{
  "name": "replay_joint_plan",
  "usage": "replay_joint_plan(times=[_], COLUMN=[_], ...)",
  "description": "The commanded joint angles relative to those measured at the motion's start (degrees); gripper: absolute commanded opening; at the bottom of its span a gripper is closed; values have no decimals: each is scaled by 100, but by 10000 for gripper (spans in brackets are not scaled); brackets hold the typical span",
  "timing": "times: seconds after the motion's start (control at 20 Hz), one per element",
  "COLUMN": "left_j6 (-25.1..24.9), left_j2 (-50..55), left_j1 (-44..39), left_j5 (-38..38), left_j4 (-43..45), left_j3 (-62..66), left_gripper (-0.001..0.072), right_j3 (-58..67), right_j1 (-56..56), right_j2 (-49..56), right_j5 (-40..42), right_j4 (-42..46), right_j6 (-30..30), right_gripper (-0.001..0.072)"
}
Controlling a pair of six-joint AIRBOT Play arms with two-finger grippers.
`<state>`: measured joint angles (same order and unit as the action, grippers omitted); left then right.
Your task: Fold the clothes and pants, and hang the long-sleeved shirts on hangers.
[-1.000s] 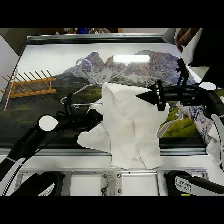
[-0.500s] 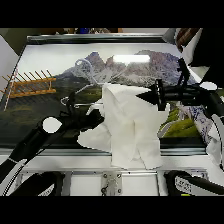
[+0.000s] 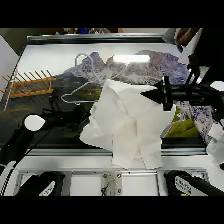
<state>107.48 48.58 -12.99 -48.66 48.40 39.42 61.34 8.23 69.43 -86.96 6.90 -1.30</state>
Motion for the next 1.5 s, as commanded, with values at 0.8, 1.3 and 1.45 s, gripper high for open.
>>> replay_joint_plan(times=[0.8, 1.3, 1.45], left_j6=[-166, -166, -173], left_j2=[-295, -267, -20], left_j1=[710, -304, -446], left_j5=[-208, 1102, 1032], left_j4=[240, -763, -802], left_j3=[-2, 15, 57], left_gripper=[18, 594, 594], right_j3=[7, 4, 4], right_j1=[199, 197, 199], right_j2=[-822, -820, -820], right_j5=[17, 15, 9], right_j4=[-258, 0, 0], right_j6=[1102, 1102, 1102], right_gripper=[26, 26, 26])
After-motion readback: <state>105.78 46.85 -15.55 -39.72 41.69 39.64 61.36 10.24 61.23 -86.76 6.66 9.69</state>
